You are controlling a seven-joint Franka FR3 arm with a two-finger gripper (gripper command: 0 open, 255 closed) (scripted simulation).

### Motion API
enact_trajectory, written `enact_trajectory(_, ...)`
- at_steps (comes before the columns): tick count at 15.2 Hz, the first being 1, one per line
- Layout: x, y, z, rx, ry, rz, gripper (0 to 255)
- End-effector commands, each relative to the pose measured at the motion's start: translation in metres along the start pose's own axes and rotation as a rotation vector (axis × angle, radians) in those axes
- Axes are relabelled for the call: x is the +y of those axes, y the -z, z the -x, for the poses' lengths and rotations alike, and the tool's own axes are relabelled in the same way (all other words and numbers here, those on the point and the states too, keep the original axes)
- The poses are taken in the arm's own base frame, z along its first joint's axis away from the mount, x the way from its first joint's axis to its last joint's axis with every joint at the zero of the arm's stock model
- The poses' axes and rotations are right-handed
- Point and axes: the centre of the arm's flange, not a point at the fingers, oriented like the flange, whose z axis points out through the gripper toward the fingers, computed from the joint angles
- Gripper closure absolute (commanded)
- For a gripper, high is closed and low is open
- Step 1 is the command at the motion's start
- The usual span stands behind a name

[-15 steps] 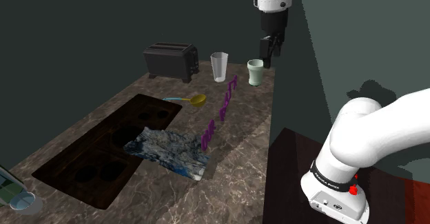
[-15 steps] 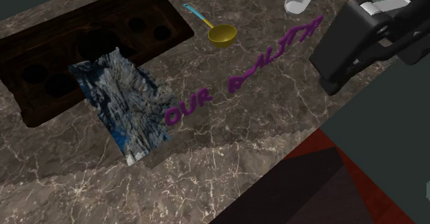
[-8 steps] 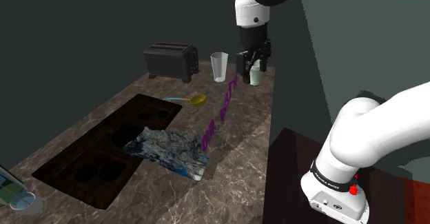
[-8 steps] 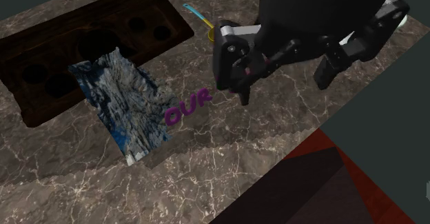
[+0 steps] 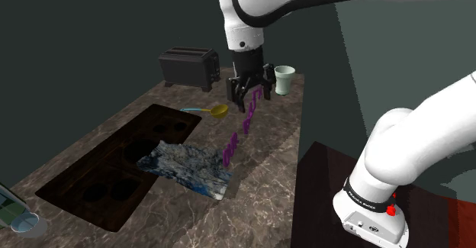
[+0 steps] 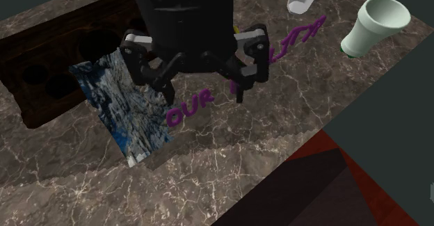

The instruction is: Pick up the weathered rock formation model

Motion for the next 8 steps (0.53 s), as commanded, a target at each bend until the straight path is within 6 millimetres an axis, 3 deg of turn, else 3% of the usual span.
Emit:
enact_trajectory(1, -0.026, -0.005, -0.007, -0.017, -0.05, -0.013, 0)
enact_trajectory(8, -0.104, -0.026, -0.043, -0.073, -0.213, -0.053, 0)
